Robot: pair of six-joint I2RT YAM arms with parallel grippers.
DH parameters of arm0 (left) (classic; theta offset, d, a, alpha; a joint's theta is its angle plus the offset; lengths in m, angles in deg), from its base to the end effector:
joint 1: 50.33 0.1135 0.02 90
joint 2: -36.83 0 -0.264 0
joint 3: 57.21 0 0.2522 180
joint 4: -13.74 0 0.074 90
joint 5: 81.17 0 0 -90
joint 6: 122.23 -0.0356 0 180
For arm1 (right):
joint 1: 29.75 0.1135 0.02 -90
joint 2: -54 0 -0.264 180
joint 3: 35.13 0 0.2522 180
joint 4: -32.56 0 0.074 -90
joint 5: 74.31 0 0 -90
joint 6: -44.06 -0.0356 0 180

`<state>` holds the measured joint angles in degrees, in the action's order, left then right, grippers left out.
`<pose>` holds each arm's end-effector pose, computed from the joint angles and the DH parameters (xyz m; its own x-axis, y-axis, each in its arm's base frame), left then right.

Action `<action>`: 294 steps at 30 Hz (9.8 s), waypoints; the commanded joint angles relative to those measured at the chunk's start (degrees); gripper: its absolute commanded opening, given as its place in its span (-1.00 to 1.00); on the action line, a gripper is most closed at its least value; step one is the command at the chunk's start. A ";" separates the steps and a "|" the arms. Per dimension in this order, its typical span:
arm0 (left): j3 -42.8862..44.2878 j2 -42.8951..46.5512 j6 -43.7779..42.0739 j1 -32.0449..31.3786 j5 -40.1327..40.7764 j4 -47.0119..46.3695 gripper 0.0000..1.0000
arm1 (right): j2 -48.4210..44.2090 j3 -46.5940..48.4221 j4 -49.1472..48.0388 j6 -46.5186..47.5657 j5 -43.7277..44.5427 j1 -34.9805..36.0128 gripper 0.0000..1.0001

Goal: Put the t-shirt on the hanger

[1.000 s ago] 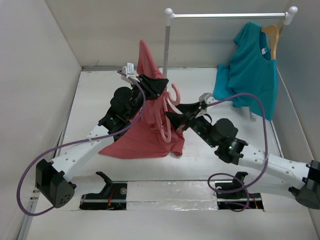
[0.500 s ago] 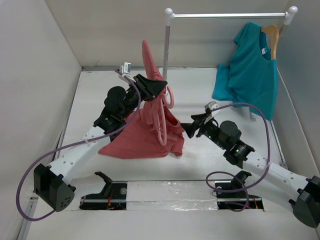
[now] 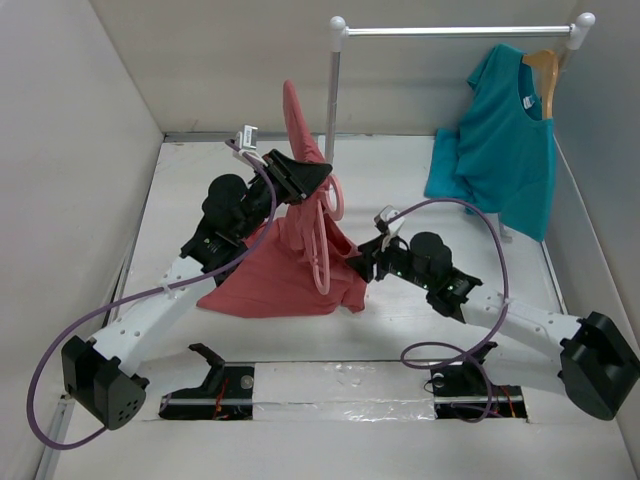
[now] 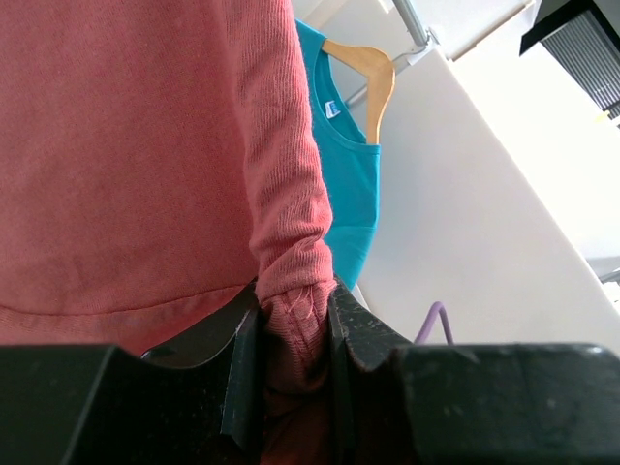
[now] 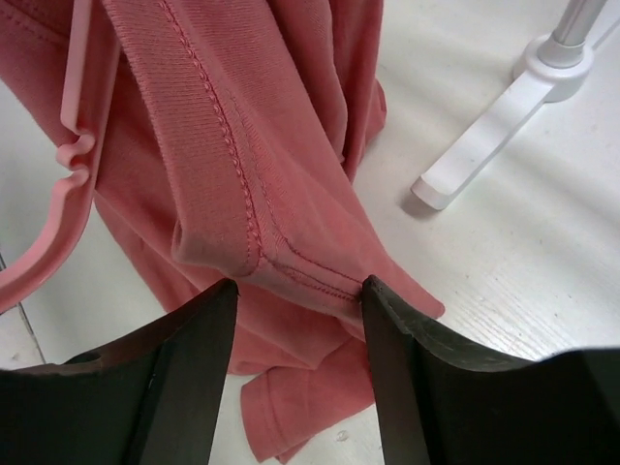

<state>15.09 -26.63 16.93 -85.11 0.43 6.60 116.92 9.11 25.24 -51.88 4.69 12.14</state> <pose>0.2075 -0.1504 0.4185 -0.3663 -0.6568 -0.6591 0.6155 0.3602 -0.7010 0.1783 0.1690 0.2463 -0.2281 -0.0681 -0.9713 -0.7753 0.6162 0.1388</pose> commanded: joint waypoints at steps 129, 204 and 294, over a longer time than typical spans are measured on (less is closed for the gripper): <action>-29.98 1.15 12.01 6.66 -13.66 -26.66 -1.00 | 16.19 19.19 13.00 -21.04 31.39 28.78 -0.41; -21.54 3.17 -14.10 6.75 -6.08 -19.08 0.11 | -16.95 11.62 33.21 -14.37 19.36 15.42 -1.00; -2.03 -2.18 -28.24 6.75 -4.68 -16.62 0.43 | -7.46 78.15 81.90 3.74 1.78 -11.39 -1.00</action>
<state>10.98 -28.84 -6.52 -78.42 -0.43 -0.22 108.85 85.74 108.49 -49.47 7.88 1.01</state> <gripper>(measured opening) 0.710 0.079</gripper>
